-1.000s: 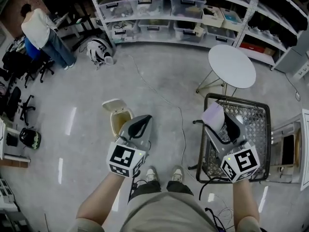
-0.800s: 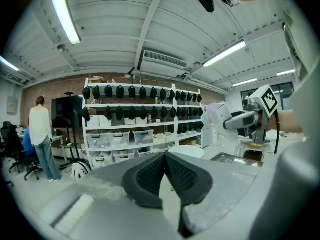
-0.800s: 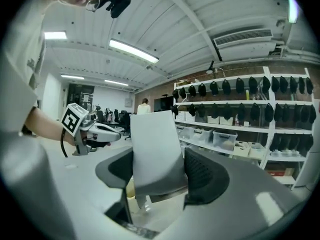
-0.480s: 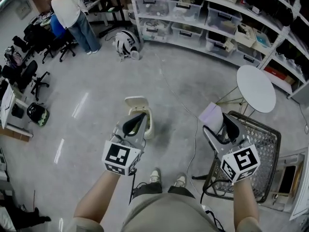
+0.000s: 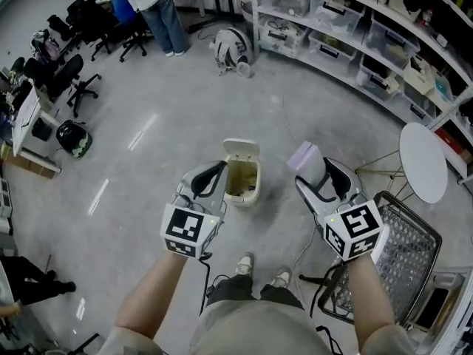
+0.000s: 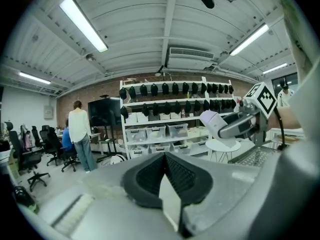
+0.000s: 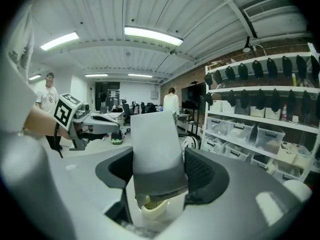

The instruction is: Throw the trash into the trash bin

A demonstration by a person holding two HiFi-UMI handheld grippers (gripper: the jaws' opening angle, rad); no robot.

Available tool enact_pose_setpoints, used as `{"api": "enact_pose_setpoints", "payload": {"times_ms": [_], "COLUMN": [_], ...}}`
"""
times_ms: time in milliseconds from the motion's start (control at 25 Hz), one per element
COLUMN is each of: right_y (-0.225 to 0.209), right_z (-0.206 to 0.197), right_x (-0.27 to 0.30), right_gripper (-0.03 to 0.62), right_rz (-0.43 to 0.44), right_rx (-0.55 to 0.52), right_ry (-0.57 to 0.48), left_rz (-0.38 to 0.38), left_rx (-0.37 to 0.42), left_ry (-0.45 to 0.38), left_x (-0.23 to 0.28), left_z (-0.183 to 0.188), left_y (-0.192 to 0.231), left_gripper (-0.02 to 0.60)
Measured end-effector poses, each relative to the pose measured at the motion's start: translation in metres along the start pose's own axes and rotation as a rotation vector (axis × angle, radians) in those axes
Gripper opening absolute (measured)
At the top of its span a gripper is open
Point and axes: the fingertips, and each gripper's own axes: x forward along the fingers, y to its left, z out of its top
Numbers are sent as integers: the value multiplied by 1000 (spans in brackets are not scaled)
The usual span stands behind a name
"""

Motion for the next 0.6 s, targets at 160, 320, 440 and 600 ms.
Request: {"api": "enact_pose_setpoints", "payload": {"times_ms": [160, 320, 440, 600], "right_y": [14, 27, 35, 47], "right_z": [-14, -43, -73, -113], "right_x": [58, 117, 157, 204], "right_gripper": [299, 299, 299, 299], "right_rz": [64, 113, 139, 163], "right_rx": [-1, 27, 61, 97], "right_ry": [43, 99, 155, 234], "left_rz": [40, 60, 75, 95], "left_rx": [-34, -64, -81, -126], "left_ry": [34, 94, 140, 185], "left_x": [8, 21, 31, 43], "left_z": [-33, -80, -118, -160], "left_y": [32, 58, 76, 99], "left_gripper": [2, 2, 2, 2]}}
